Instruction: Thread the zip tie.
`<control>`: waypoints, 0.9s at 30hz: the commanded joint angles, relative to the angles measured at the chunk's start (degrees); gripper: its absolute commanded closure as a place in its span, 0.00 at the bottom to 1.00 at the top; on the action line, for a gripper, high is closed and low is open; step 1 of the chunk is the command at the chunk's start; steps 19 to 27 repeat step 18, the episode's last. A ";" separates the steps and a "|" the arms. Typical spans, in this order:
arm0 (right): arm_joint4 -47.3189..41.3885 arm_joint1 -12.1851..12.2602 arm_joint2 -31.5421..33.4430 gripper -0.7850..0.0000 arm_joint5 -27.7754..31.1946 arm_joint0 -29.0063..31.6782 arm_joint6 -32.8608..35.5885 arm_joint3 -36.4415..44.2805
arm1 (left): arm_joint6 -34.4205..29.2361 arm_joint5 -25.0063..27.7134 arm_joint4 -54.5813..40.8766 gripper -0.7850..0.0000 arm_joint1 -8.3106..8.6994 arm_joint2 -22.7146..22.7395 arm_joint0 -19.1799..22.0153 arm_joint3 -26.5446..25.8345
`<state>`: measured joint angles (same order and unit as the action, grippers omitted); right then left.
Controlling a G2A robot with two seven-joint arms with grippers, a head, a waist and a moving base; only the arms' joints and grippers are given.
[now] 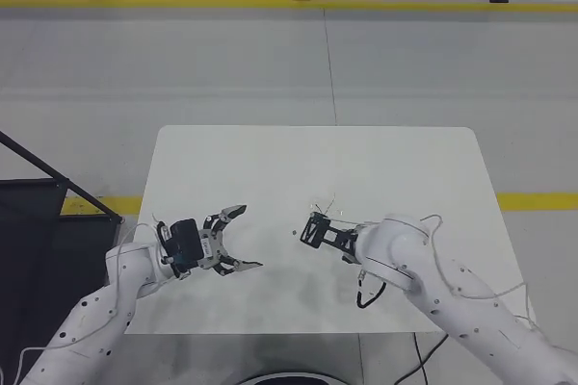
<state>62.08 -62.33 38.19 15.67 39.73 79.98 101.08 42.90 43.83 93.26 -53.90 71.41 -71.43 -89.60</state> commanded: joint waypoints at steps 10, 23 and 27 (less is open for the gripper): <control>-0.35 -2.95 -3.59 0.67 -1.87 -4.35 2.78 -3.62 | 1.11 0.03 0.23 0.00 0.16 0.20 -0.13 0.53; 0.53 -2.90 -1.22 0.14 -3.58 -2.50 0.50 -0.57 | 2.08 -0.29 -0.03 0.00 0.26 0.47 -0.38 0.86; 0.53 -2.90 -1.22 0.14 -3.58 -2.50 0.50 -0.57 | 2.08 -0.29 -0.03 0.00 0.26 0.47 -0.38 0.86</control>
